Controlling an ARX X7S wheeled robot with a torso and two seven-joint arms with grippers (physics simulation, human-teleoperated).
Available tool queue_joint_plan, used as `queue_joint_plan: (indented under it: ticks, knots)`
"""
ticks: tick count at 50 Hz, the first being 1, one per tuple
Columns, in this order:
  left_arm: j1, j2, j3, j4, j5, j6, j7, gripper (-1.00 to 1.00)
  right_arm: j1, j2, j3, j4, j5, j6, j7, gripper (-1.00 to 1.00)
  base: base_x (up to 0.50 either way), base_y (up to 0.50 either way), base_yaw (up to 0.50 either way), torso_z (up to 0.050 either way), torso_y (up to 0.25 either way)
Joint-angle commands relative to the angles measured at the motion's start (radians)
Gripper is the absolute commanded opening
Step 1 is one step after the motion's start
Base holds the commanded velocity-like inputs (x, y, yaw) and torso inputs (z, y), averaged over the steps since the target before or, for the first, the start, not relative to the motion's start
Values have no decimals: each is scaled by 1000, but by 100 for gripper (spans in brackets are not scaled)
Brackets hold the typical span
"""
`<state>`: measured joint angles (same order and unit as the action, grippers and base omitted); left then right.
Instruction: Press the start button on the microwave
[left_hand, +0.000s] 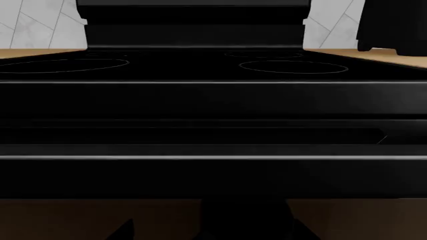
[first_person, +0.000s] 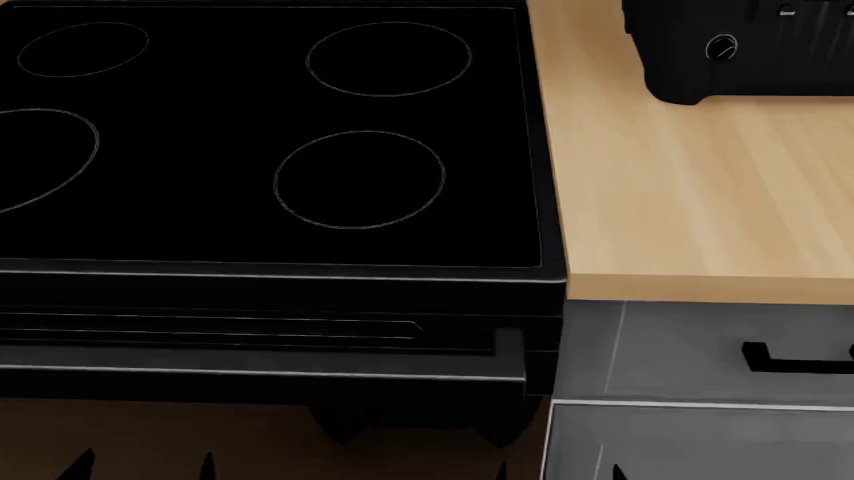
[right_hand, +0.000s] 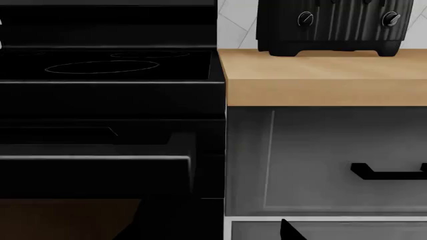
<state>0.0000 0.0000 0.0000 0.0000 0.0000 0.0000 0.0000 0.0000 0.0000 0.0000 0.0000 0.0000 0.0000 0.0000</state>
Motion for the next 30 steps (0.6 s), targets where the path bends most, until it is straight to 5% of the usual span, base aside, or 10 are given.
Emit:
queue_joint_plan:
  ticks: [1,19,30]
  knots:
    - [-2,-21,25,-5,-21,4,-25,100,3,18,-23,8,18,-6,23,100,0,0,0,0,0]
    - [21,-74,73,111,-30,-46,-87,100,-29,66,-84,-131,60,5,68,100,0,0,0,0,0]
    - [-139,-91,83,511,4,-593,-112,100,108,127,-68,-648,127,538,95,100,0,0,0,0,0]
